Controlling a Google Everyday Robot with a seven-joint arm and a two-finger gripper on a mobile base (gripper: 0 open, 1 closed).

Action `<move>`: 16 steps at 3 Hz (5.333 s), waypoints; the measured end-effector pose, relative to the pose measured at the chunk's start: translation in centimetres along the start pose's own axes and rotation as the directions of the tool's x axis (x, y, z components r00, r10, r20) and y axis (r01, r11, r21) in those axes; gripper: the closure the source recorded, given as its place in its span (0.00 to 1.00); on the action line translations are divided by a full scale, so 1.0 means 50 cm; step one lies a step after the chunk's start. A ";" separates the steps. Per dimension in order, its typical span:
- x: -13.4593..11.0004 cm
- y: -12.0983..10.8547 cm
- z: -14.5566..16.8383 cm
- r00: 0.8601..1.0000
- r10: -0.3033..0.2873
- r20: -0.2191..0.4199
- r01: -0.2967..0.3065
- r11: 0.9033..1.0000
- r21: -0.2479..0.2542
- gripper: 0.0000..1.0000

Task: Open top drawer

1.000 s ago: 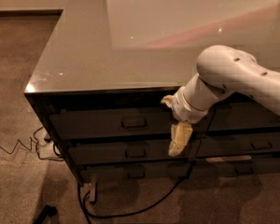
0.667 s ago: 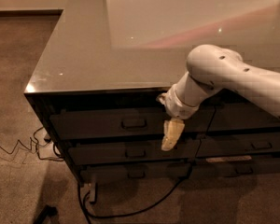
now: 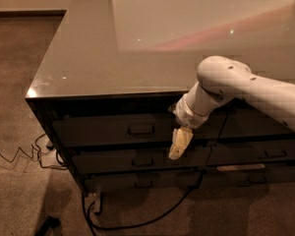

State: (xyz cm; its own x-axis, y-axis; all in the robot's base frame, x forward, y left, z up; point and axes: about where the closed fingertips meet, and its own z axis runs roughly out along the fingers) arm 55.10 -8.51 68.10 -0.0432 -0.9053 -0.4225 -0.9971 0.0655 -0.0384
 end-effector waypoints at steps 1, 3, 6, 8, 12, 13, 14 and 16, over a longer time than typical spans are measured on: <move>0.012 -0.011 -0.002 0.998 0.057 0.018 -0.057 0.998 0.011 0.00; 0.004 -0.013 0.013 0.998 0.048 0.040 -0.048 0.999 0.004 0.00; 0.017 -0.012 0.066 0.999 0.041 0.005 -0.041 0.998 -0.053 0.41; 0.009 -0.012 0.048 0.999 0.041 0.004 -0.041 0.998 -0.053 0.88; -0.002 -0.013 0.024 0.999 0.041 0.004 -0.041 0.998 -0.053 0.58; -0.002 -0.013 0.024 0.999 0.041 0.004 -0.041 0.998 -0.053 0.35; -0.002 -0.013 0.024 0.999 0.041 0.004 -0.041 0.998 -0.053 0.12; -0.002 -0.013 0.024 0.999 0.041 0.004 -0.041 0.998 -0.053 0.00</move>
Offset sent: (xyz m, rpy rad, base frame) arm 0.0045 -0.0055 -0.0014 0.0185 0.0116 -0.0504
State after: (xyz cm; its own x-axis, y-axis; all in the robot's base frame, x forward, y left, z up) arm 55.85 -7.96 67.05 -0.0841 -0.9001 -0.4276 -0.9964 0.0801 0.0275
